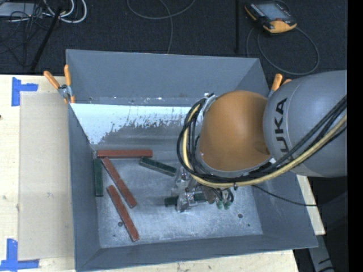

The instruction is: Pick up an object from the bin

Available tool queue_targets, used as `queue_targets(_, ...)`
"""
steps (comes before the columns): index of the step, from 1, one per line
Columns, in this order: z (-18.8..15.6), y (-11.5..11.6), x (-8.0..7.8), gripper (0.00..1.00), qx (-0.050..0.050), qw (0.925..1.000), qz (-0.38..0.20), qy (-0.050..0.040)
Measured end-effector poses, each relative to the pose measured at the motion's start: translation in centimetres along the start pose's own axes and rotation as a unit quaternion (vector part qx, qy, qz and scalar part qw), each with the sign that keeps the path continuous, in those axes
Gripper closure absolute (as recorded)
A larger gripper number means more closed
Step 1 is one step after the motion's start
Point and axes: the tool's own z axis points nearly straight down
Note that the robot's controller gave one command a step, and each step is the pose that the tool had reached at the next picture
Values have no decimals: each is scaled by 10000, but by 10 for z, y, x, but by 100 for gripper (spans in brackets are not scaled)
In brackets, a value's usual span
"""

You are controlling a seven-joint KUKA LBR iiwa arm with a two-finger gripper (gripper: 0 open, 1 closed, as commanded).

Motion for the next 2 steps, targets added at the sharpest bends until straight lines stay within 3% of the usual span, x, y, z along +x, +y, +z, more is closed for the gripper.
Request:
queue_targets(1,0,0,0,100,-1,10000,4,-4)
queue_targets(2,-50,-2,-5,100,3,9999,-112,28)
